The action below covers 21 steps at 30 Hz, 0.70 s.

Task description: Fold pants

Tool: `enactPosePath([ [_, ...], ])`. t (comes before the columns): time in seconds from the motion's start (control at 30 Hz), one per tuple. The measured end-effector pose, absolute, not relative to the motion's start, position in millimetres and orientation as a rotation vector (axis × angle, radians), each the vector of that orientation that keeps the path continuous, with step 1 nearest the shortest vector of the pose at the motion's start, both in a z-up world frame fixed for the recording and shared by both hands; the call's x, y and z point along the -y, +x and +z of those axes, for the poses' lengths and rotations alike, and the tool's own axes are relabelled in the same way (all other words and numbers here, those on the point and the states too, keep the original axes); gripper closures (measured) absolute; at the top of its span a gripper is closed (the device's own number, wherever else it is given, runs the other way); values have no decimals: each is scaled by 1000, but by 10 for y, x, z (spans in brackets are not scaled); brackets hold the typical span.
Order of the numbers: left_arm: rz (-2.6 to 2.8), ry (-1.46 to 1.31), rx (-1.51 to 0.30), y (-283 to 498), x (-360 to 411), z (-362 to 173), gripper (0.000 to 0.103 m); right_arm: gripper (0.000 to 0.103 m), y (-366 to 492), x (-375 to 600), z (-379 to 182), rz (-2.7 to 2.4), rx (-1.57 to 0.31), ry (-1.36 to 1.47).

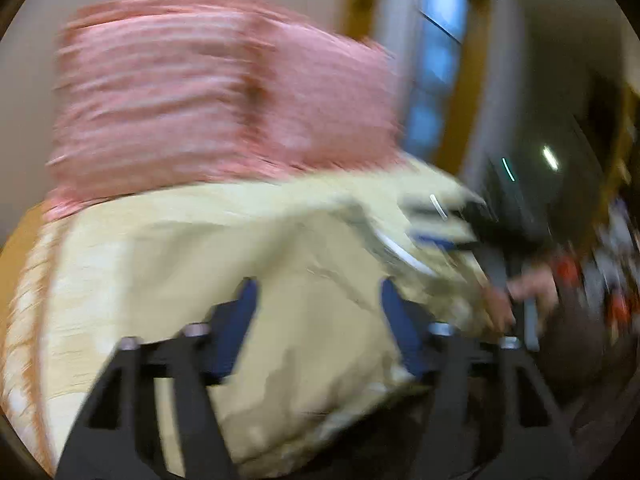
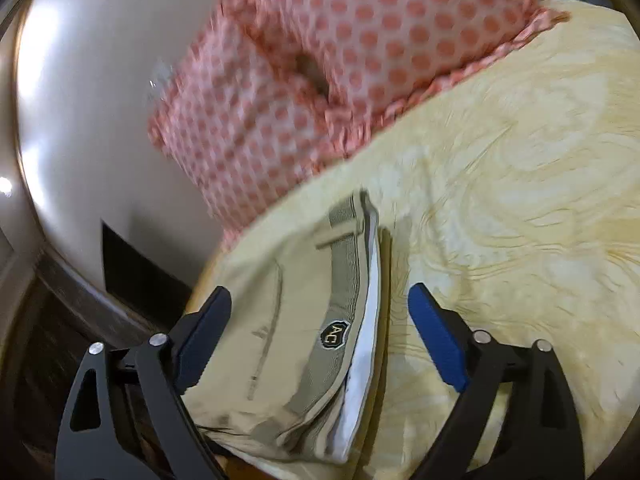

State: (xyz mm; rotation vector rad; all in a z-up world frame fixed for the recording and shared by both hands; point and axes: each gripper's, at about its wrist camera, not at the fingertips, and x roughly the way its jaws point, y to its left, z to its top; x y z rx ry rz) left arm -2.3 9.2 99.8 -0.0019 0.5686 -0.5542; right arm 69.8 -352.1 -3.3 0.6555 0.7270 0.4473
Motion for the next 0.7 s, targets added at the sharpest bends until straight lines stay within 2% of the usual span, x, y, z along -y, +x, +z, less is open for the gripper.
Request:
enactPosePath([
  [0.07, -439, -116, -667, 309, -556, 891, 37, 25, 873, 3407, -139, 423, -810, 615],
  [0.1, -420, -157, -708, 413, -685, 818, 38, 31, 902, 3366, -140, 405, -814, 585],
  [0.13, -403, -216, -779, 574, -863, 684, 38, 32, 943, 3309, -143, 397, -819, 553],
  [0.2, -408, -271, -861, 760, -992, 519, 39, 34, 988, 3239, -140, 401, -826, 531],
  [0.3, -453, -287, -933, 898, -990, 368, 39, 42, 1012, 3152, -150, 406, -829, 474],
  [0.4, -483, -271, -964, 984, -852, 302, 29, 45, 959, 3129, -164, 448, -839, 460],
  [0.47, -501, -265, -971, 1113, -808, 266, 23, 51, 955, 3183, -198, 458, -833, 468],
  [0.5, -508, -269, -977, 1133, -794, 270, 22, 63, 966, 3196, -212, 469, -842, 483],
  [0.53, -510, -277, -984, 1157, -787, 258, 24, 81, 988, 3201, -268, 536, -875, 531],
  [0.57, -510, -279, -986, 1174, -776, 254, 31, 83, 981, 3208, -294, 575, -883, 563],
  [0.6, -505, -279, -992, 1205, -758, 231, 56, 86, 975, 3212, -283, 594, -884, 571],
  [0.63, -494, -275, -998, 1240, -759, 227, 76, 88, 981, 3244, -266, 621, -883, 599],
  [0.7, -515, -296, -991, 1276, -780, 267, 91, 89, 1050, 3319, -204, 673, -870, 674],
])
